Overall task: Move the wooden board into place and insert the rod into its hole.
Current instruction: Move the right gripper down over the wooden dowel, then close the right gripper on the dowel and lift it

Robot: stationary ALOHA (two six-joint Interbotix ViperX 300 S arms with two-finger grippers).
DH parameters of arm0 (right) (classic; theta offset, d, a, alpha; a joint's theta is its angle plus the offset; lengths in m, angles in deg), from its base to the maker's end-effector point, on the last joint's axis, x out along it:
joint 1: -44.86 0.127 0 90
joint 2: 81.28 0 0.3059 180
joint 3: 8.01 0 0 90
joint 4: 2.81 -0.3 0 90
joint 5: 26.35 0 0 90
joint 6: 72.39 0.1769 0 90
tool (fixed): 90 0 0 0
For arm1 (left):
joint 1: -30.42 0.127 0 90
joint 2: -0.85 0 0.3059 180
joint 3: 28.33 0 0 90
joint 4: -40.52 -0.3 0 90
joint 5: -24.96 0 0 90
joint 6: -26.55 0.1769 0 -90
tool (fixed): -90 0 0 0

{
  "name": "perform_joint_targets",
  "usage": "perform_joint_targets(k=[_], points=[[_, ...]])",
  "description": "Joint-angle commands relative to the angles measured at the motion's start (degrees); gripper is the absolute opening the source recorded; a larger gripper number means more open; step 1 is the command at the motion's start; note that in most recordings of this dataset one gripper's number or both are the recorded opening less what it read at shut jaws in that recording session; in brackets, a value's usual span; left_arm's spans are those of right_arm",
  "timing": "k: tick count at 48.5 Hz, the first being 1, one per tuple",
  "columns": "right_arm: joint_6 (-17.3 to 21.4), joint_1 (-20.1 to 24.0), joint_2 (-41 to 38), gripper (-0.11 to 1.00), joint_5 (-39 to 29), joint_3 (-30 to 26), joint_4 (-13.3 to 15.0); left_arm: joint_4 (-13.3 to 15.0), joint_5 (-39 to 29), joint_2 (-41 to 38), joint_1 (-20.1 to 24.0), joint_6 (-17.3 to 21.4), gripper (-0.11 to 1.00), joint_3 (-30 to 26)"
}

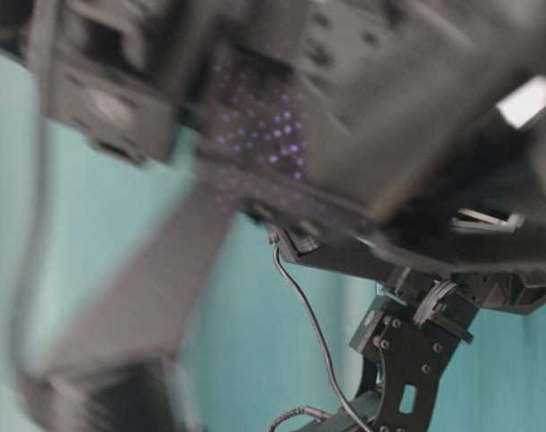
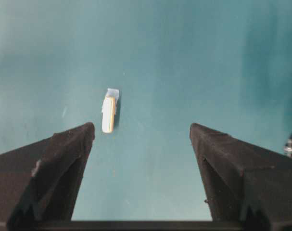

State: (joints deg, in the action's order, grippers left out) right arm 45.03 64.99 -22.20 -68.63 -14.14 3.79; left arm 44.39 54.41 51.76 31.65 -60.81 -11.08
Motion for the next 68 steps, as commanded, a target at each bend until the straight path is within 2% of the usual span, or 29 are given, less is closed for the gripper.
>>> perform_joint_targets(k=[1, 43, 49, 57, 68], points=[[0.88, 0.26, 0.00, 0.86, 0.26, -1.49, -0.09, -0.18, 0.53, 0.97, 0.09, 0.44, 0.37, -0.53], [1.41, 0.62, -7.47, 0.85, -1.76, -6.68, -1.49, -0.18, 0.53, 0.97, 0.09, 0.44, 0.37, -0.44], [1.41, 0.62, -7.82, 0.81, -1.67, -6.68, -1.85, -0.18, 0.53, 0.97, 0.09, 0.44, 0.37, -0.44], [1.49, 0.53, -7.82, 0.62, -1.32, -6.68, -1.85, -0.18, 0.53, 0.97, 0.09, 0.44, 0.37, -0.44], [2.99, 0.53, -7.82, 0.61, -0.79, -6.68, -1.85, -0.18, 0.53, 0.97, 0.09, 0.44, 0.37, -0.44]])
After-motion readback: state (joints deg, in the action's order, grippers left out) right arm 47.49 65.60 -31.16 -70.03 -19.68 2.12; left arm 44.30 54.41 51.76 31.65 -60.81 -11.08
